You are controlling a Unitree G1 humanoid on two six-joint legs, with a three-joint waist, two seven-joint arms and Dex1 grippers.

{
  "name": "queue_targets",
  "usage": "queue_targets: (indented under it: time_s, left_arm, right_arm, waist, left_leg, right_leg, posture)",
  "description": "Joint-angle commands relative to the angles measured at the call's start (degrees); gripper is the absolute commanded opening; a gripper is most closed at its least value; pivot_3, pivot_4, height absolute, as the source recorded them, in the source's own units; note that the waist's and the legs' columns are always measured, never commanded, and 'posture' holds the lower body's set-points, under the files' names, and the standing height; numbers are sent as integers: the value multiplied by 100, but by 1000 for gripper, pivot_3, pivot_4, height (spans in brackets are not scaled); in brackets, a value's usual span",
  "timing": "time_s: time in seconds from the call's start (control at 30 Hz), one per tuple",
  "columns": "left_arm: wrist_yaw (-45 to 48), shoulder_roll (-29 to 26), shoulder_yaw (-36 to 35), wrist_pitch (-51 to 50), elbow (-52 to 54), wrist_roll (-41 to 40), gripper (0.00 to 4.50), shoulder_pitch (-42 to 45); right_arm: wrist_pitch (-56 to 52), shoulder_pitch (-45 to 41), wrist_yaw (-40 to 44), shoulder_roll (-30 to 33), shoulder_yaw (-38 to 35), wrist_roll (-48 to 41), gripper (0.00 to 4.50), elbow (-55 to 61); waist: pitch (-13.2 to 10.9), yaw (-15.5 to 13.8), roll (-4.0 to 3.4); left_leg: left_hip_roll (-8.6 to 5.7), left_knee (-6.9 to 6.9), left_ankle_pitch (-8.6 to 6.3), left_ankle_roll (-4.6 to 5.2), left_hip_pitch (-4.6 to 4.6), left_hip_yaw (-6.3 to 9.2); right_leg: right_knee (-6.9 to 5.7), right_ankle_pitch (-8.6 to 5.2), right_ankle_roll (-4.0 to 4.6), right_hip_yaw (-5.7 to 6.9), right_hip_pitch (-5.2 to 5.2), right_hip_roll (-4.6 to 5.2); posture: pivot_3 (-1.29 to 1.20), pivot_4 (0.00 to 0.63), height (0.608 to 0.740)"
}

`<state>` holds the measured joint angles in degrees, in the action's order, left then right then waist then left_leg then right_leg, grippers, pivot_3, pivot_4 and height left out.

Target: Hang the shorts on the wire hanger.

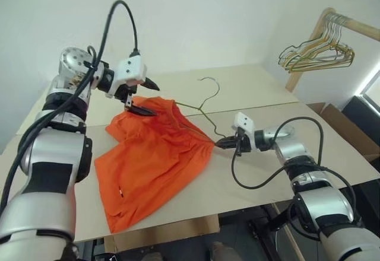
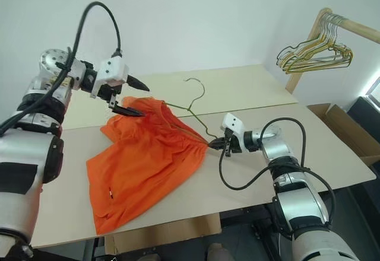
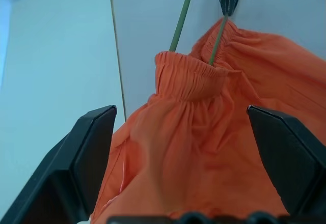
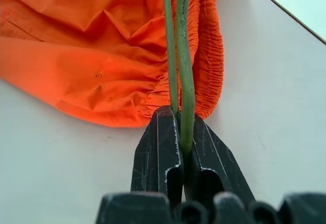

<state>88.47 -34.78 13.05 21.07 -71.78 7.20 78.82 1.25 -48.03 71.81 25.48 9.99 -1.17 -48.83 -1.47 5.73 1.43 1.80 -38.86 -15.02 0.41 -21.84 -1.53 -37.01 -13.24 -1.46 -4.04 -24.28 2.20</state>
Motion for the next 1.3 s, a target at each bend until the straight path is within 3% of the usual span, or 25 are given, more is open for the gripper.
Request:
queue_targets:
  time_s: [0.03, 0.17, 0.27, 0.43, 0.97, 1.07, 1.27, 1.3]
  left_arm:
    - [-120, 76, 83, 77, -121, 274, 4459, 295]
    - [-188, 116, 179, 25, -233, 573, 4459, 288]
    - [-151, 115, 161, 10, -276, 668, 3906, 271]
    - [-366, 167, 157, -9, -289, 796, 2412, 215]
    - [-487, 283, 288, -33, -356, 1182, 2412, 114]
    - [-365, 299, 242, -106, -371, 1140, 1889, 113]
    - [-261, 311, 249, -106, -370, 1159, 13, 85]
    - [-234, 308, 247, -98, -370, 1157, 13, 82]
  right_arm:
    - [235, 7, -78, 30, 37, 82, 0, 316]
    - [218, 69, -134, 15, 95, 138, 0, 394]
    - [219, 90, -155, 18, 116, 181, 0, 425]
    - [252, 79, -182, 13, 145, 213, 0, 468]
    - [258, 92, -168, 1, 185, 126, 0, 758]
    - [254, 106, -164, 15, 184, 125, 0, 786]
    - [420, 136, -185, 35, 128, 80, 0, 865]
    - [449, 135, -198, 37, 126, 83, 0, 871]
  waist:
    - [0, 4, 0]
    - [0, 36, 0]
    - [0, 111, 0]
    - [0, 159, 0]
    - [0, 175, 0]
    - [0, 178, 0]
    - [0, 183, 0]
    - [0, 184, 0]
  left_leg:
    - [0, 0, 0, 0, 0, 1]
    - [0, 1, 0, 0, -1, 2]
    - [0, 0, 0, 0, -2, 3]
    - [-1, -1, 0, 1, -2, 9]
    - [-2, -2, 0, 1, -2, 15]
    - [-2, -2, 0, 0, -2, 15]
    - [-3, -2, 0, 1, -2, 15]
    - [-3, -2, 0, 1, -2, 15]
  right_leg:
    - [-1, 0, 0, 0, 0, 0]
    - [-3, 0, 0, 1, -3, 0]
    - [-3, 0, 0, 1, -2, 0]
    - [-5, 0, 0, 2, -2, 1]
    - [-9, 1, -1, 5, -2, 2]
    - [-9, 1, -1, 5, -2, 2]
    - [-9, 1, -1, 5, -1, 2]
    - [-9, 1, -1, 5, -1, 2]
  posture:
    - [-43, 0, 740]
    - [-62, 0, 740]
    - [-69, 0, 740]
    - [-72, 0, 740]
    - [-72, 0, 740]
    - [-72, 0, 740]
    - [-71, 0, 740]
    - [-71, 0, 740]
